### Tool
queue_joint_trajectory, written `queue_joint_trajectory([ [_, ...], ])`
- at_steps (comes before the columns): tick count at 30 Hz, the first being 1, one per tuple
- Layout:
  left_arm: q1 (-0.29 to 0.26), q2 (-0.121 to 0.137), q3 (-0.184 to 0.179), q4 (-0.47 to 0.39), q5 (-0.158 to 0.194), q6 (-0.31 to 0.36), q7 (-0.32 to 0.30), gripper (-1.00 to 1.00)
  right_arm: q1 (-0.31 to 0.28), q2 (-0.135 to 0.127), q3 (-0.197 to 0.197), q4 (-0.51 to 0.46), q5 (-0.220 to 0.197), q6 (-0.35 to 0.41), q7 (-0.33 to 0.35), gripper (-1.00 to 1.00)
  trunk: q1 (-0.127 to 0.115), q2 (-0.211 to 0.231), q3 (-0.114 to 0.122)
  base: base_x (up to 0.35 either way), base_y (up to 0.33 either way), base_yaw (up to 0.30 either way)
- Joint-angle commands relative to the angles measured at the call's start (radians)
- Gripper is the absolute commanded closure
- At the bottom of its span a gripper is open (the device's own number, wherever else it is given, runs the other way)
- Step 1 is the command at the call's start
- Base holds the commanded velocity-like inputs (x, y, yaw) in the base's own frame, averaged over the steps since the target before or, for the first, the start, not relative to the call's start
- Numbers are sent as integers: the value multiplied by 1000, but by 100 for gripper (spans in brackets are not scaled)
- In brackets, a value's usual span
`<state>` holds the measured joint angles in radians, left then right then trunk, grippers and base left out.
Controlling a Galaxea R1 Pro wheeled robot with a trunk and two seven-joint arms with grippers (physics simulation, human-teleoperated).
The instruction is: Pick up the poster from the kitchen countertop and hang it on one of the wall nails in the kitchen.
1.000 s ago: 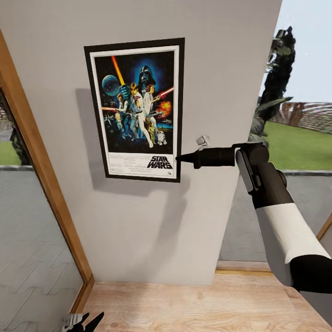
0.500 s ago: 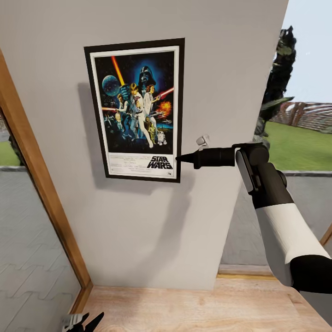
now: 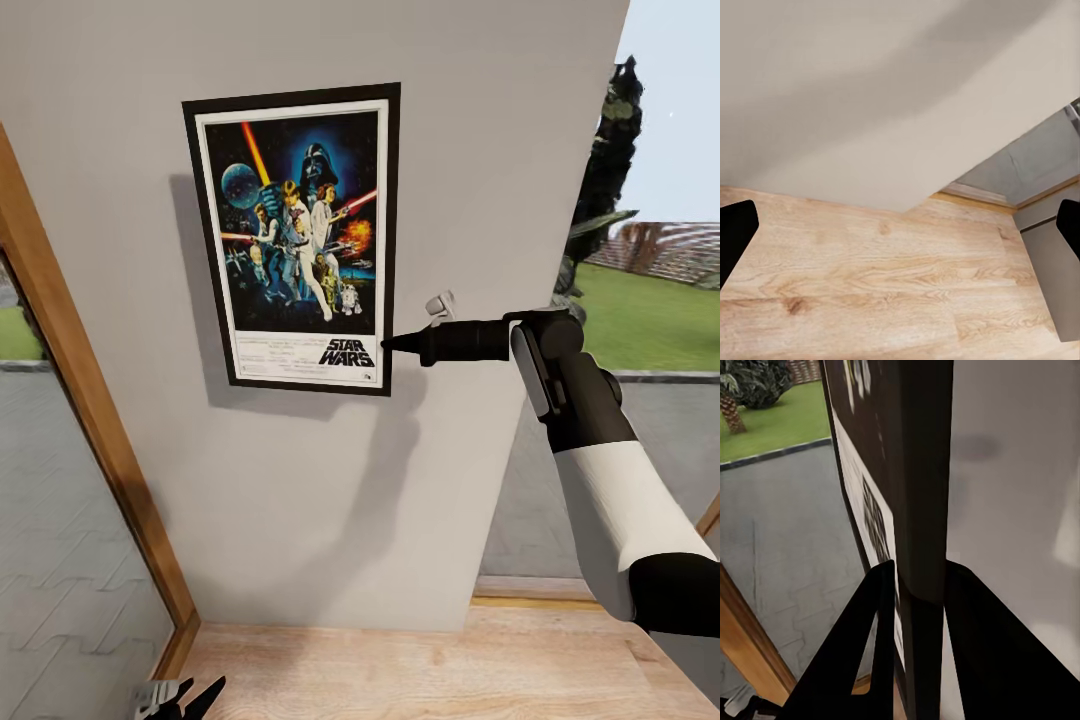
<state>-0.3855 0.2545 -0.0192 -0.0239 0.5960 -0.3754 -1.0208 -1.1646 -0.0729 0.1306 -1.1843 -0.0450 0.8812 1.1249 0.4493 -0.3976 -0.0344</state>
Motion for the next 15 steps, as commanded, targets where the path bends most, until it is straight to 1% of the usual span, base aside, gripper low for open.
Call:
queue_joint_trajectory([
  [1,-1,0,-2,1,2,-5,-2,-100,-2,-1,1,0,-7,10,1,100,1,-2,-2,0,0,0],
  [5,-1,0,-2,1,2,-5,-2,-100,-2,-1,1,0,-7,10,1,100,1,-2,-2,27,0,0],
  [11,-1,0,-2,1,2,-5,-2,-100,-2,-1,1,1,-7,10,1,100,1,-2,-2,219,0,0],
  [15,-1,0,-2,1,2,-5,-2,-100,-2,-1,1,2,-7,10,1,100,1,-2,-2,83,0,0],
])
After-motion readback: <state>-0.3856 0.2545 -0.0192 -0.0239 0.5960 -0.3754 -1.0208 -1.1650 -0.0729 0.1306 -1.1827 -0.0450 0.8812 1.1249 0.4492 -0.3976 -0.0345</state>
